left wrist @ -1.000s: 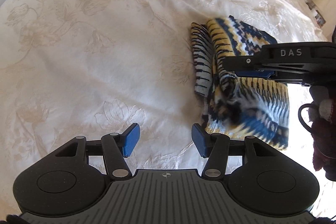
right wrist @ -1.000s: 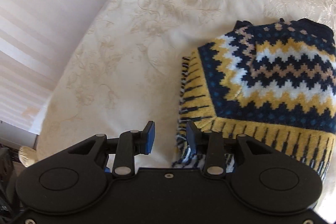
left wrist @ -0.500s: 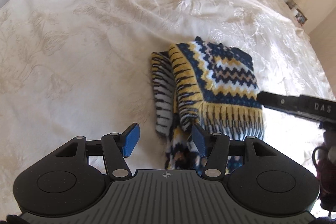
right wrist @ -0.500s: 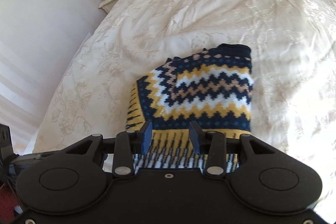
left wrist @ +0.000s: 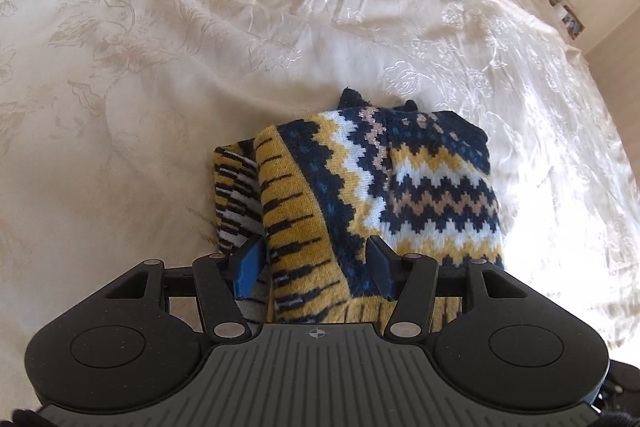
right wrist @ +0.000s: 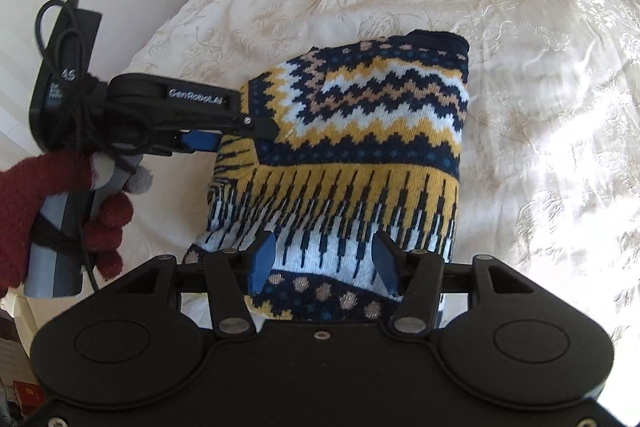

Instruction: Fold small clothes

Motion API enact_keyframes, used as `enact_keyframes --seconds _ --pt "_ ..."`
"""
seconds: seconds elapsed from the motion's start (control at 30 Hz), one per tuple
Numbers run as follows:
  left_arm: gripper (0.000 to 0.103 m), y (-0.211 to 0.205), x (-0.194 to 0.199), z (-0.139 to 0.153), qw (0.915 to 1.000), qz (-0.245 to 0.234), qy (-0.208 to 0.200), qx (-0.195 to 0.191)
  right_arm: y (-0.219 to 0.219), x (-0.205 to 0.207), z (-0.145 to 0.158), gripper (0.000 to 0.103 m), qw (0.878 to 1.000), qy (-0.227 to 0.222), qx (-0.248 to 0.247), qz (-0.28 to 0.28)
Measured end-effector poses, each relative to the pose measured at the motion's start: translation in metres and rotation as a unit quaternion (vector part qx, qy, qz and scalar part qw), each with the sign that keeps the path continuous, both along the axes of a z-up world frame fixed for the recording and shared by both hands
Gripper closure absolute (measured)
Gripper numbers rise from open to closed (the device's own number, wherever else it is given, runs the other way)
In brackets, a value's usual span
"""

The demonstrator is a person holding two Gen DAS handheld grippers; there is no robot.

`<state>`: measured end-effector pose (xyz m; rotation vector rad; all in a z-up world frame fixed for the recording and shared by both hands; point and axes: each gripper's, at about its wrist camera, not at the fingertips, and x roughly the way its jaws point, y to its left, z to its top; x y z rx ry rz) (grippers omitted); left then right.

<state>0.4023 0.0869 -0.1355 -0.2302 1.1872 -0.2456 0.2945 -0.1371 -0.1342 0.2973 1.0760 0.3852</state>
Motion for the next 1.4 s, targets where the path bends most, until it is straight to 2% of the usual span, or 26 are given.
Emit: enact_keyframes --seconds 0.07,0.1,0.17,0.27,0.33,0.43,0.53,0.63,0.73,0.83,0.93,0.97,1.0,1.07,1.13,1.17,1.23,1.4 --pt "0.053 -0.003 0.006 -0.008 0.9999 -0.006 0.013 0.006 0.004 -0.003 -0.002 0.043 1.0 0.004 0.002 0.007" --pt "0.068 -0.004 0.006 -0.01 0.9999 -0.009 0.012 0.003 0.006 -0.004 -0.003 0.043 1.0 0.005 0.001 0.013" --pt "0.087 -0.003 0.002 -0.006 0.9999 -0.01 -0.012 0.002 0.013 -0.007 -0.003 0.043 1.0 0.004 0.001 0.027" --pt "0.088 0.002 -0.004 0.005 0.9988 -0.009 -0.045 0.017 0.023 -0.009 -0.001 0.043 0.999 -0.005 0.009 0.052" --pt "0.093 0.005 -0.003 0.005 0.9981 -0.023 -0.047 0.032 0.028 -0.007 -0.003 0.043 0.998 -0.007 0.015 0.061" --pt "0.095 0.016 0.0 0.002 0.9982 -0.023 -0.041 0.037 0.039 0.001 -0.01 0.043 0.997 -0.008 0.018 0.074" --pt "0.094 0.022 0.004 -0.005 0.9984 -0.019 -0.033 0.042 0.054 0.014 -0.031 0.041 0.995 0.02 0.029 0.095" --pt "0.094 0.014 0.006 -0.009 0.9965 -0.035 -0.038 0.066 0.073 0.022 -0.048 0.04 0.99 0.038 0.034 0.134" --pt "0.091 0.013 0.006 -0.014 0.9952 -0.042 -0.04 0.079 0.083 0.02 -0.041 0.037 0.986 0.027 0.03 0.162" --pt "0.08 0.025 0.006 -0.013 0.9973 -0.032 -0.034 0.056 0.063 0.014 -0.027 0.038 0.988 0.014 0.049 0.147" --pt "0.071 0.043 0.003 -0.008 0.9993 -0.028 -0.026 -0.005 0.031 0.01 -0.013 0.036 0.992 -0.005 0.054 0.114" --pt "0.063 0.048 0.001 -0.006 0.9993 -0.024 -0.021 -0.022 0.017 0.009 -0.007 0.032 0.994 -0.013 0.057 0.095" --pt "0.055 0.054 -0.003 -0.004 0.9991 -0.017 -0.021 -0.032 0.006 0.009 -0.004 0.029 0.995 -0.019 0.058 0.08" --pt "0.052 0.061 -0.016 0.003 0.9985 -0.004 -0.032 -0.044 -0.015 0.011 0.004 0.024 0.997 -0.032 0.057 0.045" --pt "0.044 0.065 -0.03 0.009 0.9979 0.004 -0.038 -0.051 -0.036 0.021 0.008 0.023 0.998 -0.04 0.048 0.001" --pt "0.037 0.066 -0.036 0.011 0.9977 0.008 -0.038 -0.056 -0.043 0.03 0.007 0.019 0.998 -0.04 0.043 -0.018" --pt "0.035 0.066 -0.049 0.011 0.9971 0.014 -0.032 -0.067 -0.054 0.049 0.0 0.014 0.997 -0.037 0.04 -0.049" --pt "0.034 0.056 -0.075 -0.003 0.9969 0.016 0.005 -0.077 -0.072 0.083 -0.024 0.013 0.994 -0.014 0.05 -0.097"
